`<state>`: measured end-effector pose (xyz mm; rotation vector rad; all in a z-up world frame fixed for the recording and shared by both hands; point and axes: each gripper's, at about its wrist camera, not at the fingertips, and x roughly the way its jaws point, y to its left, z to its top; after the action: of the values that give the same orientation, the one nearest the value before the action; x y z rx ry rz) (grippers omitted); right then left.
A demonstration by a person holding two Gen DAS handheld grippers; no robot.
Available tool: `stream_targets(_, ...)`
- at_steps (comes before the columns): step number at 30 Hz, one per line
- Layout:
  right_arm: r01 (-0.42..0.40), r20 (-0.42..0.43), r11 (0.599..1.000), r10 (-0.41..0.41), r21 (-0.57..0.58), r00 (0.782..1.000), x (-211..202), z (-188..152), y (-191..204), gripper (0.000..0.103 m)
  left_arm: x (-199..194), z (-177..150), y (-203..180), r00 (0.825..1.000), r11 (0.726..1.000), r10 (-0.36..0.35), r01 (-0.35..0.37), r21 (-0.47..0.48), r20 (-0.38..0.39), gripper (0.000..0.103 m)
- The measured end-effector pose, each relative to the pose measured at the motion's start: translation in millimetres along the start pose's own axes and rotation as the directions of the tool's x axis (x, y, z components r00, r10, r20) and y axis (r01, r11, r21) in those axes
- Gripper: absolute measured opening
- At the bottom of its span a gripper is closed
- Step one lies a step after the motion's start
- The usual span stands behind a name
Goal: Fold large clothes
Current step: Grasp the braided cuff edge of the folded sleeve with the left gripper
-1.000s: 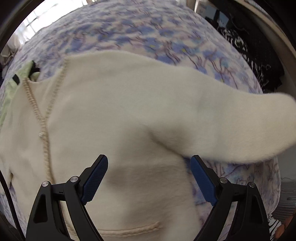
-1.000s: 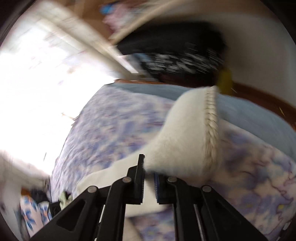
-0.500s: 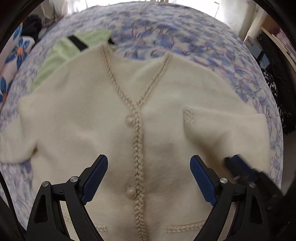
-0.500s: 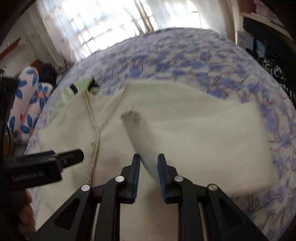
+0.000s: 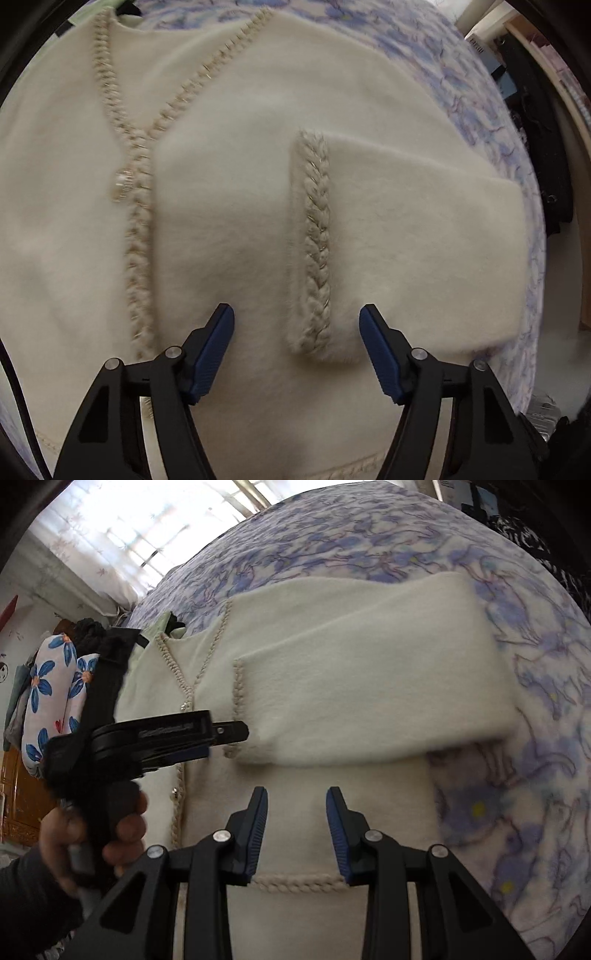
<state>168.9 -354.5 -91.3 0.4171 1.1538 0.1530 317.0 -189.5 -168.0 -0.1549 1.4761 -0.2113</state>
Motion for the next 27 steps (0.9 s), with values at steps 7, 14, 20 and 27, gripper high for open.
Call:
stream_targets(7,0.002,-0.018,1.000,-0.003,-0.021,1.000,-24.4,1.3,-39.8,0.033,13.2,4.7,-39.9,0.991,0.991,0.134,-0.134,-0.011,-0.001,0.036)
stream_targets(14,0.020,-0.050,0.999,-0.022,-0.037,0.999,-37.0,2.2,-71.8,0.033,16.8,4.8,-88.6,0.935,0.932,0.356,-0.353,0.087,-0.014,0.012)
stream_targets(20,0.062,-0.035,0.998,-0.061,0.023,0.998,-47.0,-0.3,-86.0,0.033,-48.3,2.4,-95.5,0.957,0.959,0.272,-0.279,0.059,0.104,0.011)
stream_targets(27,0.087,-0.027,0.989,-0.084,0.123,0.996,-45.6,-1.3,-81.7,0.033,-136.3,5.6,-38.0,0.926,0.958,0.251,-0.279,0.062,0.281,0.011)
